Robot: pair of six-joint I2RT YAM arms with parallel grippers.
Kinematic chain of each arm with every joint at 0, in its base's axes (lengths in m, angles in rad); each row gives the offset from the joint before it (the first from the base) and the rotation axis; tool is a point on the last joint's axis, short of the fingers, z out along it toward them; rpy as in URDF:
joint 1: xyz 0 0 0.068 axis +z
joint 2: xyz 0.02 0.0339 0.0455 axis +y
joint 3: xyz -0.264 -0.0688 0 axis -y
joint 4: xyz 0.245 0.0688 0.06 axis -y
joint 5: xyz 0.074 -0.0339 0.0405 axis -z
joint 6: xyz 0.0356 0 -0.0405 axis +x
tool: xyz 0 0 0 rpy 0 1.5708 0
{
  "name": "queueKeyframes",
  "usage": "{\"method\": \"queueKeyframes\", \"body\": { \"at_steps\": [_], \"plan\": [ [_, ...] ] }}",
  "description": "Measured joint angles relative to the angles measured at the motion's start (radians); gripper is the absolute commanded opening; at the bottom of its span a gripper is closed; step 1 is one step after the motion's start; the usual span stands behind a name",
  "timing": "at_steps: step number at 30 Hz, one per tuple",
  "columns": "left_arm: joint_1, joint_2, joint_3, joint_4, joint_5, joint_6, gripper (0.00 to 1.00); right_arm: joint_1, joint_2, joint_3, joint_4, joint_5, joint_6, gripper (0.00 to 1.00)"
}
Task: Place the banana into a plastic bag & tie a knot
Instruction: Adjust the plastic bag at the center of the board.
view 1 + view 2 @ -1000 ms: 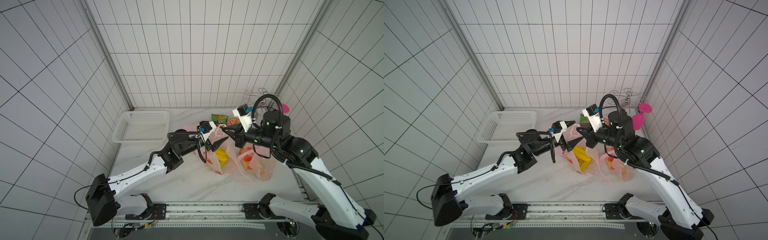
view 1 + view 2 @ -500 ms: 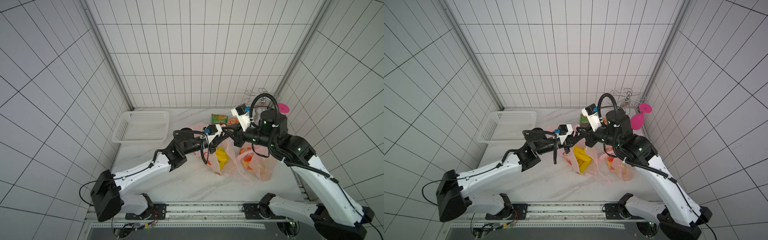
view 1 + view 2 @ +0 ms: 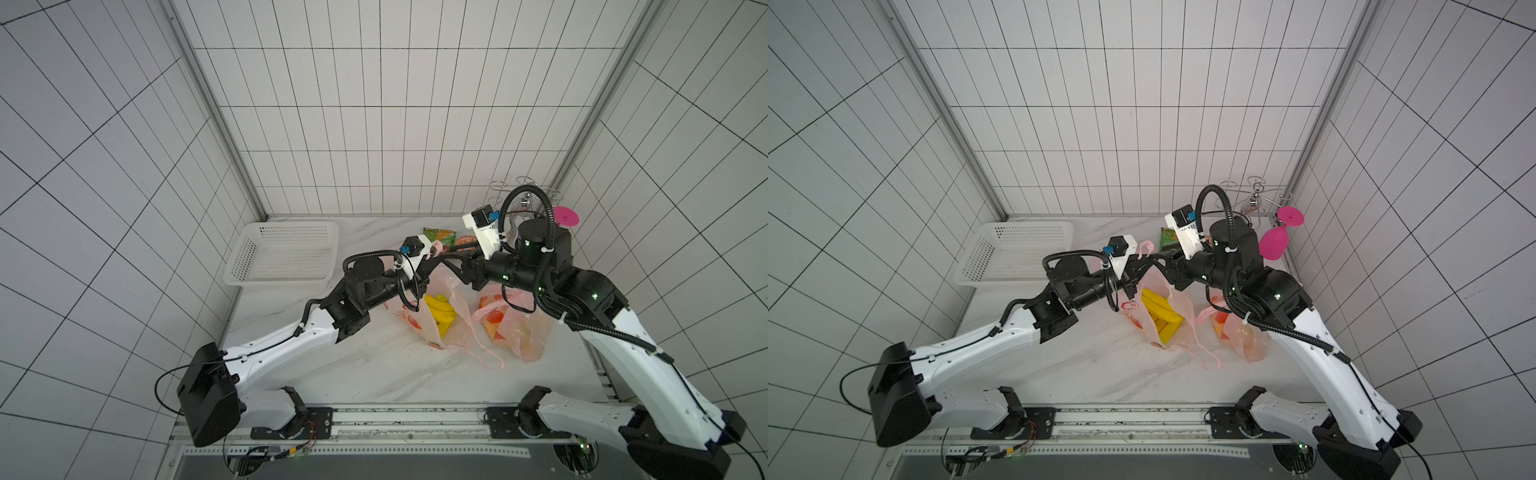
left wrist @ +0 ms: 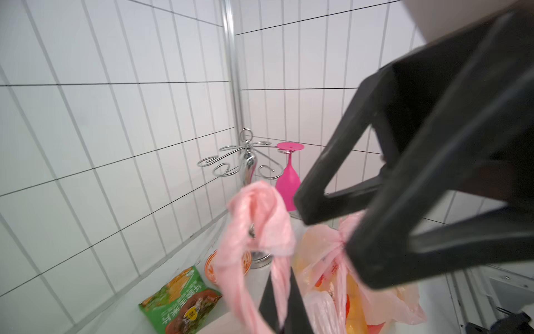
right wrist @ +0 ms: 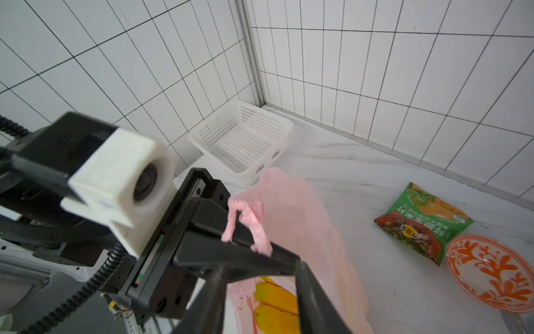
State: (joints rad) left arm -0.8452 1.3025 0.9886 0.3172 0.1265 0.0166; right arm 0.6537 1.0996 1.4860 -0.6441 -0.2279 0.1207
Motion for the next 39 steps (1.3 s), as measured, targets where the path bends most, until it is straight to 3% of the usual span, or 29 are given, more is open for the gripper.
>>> {"method": "queueKeyframes", "body": {
  "at_steps": [3,7,13,19,24,28,31,35,39],
  "plan": [
    [0.050,-0.011,-0.024,-0.022,-0.069,-0.061,0.00,0.000,-0.067,-0.020,-0.006,0.092,-0.002,0.78],
    [0.129,-0.013,-0.070,-0.039,-0.130,-0.124,0.00,0.000,-0.227,-0.147,-0.026,0.164,0.031,0.79],
    [0.137,-0.013,-0.075,-0.052,-0.179,-0.152,0.00,0.031,-0.297,-0.346,-0.131,0.205,0.148,0.79],
    [0.140,-0.013,-0.075,-0.053,-0.196,-0.158,0.00,0.230,-0.360,-0.465,-0.222,0.204,0.317,0.87],
    [0.140,-0.013,-0.076,-0.052,-0.208,-0.159,0.00,0.428,-0.415,-0.523,-0.234,0.243,0.469,0.86],
    [0.140,-0.013,-0.078,-0.053,-0.215,-0.159,0.00,0.629,-0.365,-0.543,-0.233,0.333,0.591,0.86],
    [0.140,-0.017,-0.081,-0.054,-0.217,-0.159,0.00,0.713,-0.311,-0.557,-0.237,0.397,0.677,0.78],
    [0.140,-0.026,-0.084,-0.054,-0.220,-0.159,0.00,0.724,-0.304,-0.605,-0.230,0.439,0.748,0.63],
    [0.141,-0.032,-0.088,-0.055,-0.226,-0.159,0.00,0.739,-0.301,-0.636,-0.207,0.439,0.786,0.37]
  ]
}}
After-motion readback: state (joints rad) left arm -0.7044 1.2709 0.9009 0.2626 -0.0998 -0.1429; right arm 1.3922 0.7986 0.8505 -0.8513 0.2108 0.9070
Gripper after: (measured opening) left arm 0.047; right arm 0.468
